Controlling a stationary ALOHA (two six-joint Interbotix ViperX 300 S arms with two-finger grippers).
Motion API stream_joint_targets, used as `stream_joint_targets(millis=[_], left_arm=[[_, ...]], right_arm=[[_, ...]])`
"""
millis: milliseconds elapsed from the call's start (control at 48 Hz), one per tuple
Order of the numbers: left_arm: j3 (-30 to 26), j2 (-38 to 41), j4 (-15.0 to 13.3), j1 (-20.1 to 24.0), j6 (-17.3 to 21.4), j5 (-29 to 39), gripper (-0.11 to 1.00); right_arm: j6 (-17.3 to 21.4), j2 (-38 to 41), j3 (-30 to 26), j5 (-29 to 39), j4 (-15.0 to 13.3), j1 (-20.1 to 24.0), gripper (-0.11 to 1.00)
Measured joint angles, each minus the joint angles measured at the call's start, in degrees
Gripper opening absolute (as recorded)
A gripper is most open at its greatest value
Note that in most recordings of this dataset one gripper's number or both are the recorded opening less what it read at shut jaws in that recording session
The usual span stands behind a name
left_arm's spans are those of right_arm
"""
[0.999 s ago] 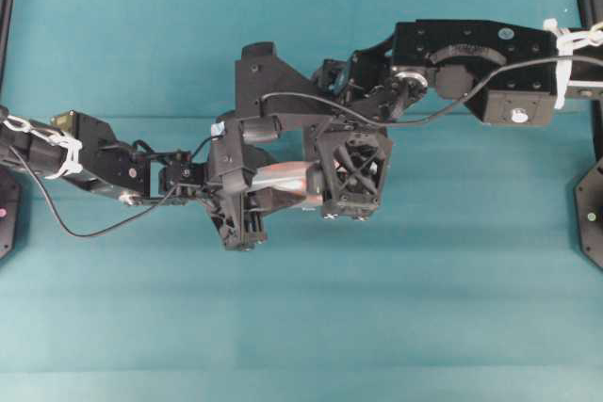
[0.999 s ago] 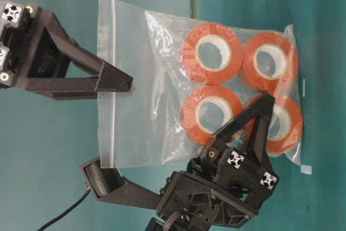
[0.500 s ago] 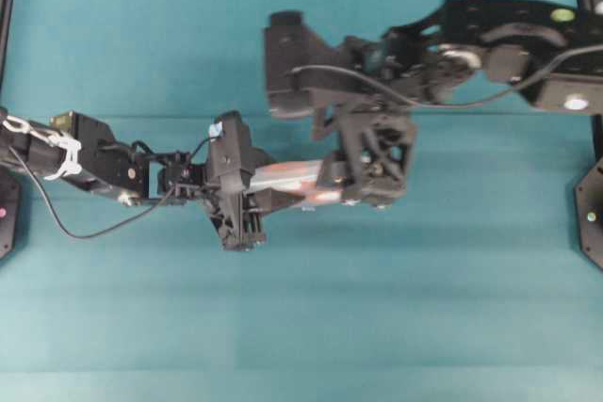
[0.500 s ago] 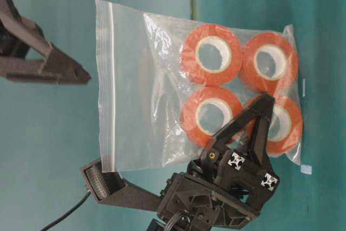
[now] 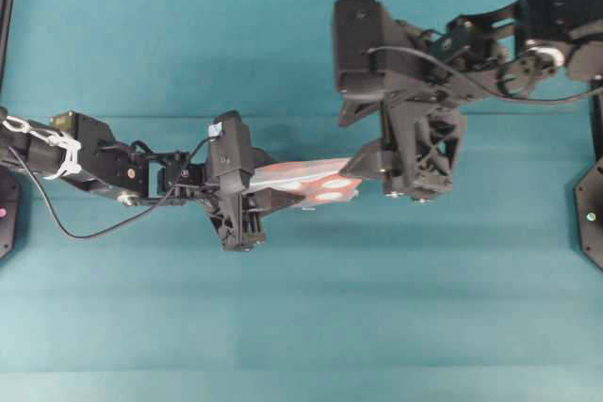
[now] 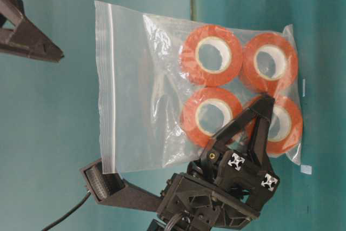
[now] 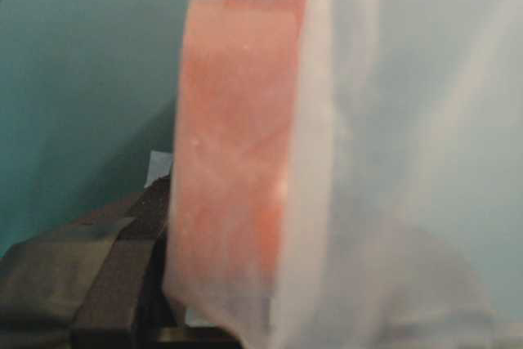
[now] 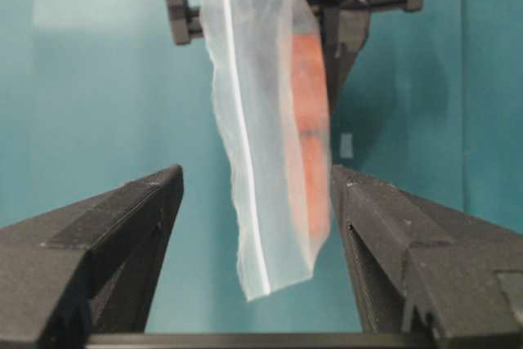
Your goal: Hand over the clear zip bag and make it stand upright.
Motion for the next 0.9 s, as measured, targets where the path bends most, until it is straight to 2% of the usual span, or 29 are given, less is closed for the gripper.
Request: stream_joint_targets(millis=[354, 625, 895], left_arm=[[-0.09, 0.0, 0.0, 0.0, 0.26, -0.7, 0.25], [-0.18, 0.0, -0.09, -0.18, 3.69, -1.23, 0.25], [-0.18, 0.0, 0.0, -0.26, 3.69, -1.23, 0.25]], right_arm=[[1.93, -5.45, 4.48, -0.88, 0.0, 0.0, 0.8], [2.2, -10.81, 10.11, -6.15, 0.18, 0.18, 0.8], [2.2, -14.24, 13.27, -10.55, 0.18, 0.62, 0.8]])
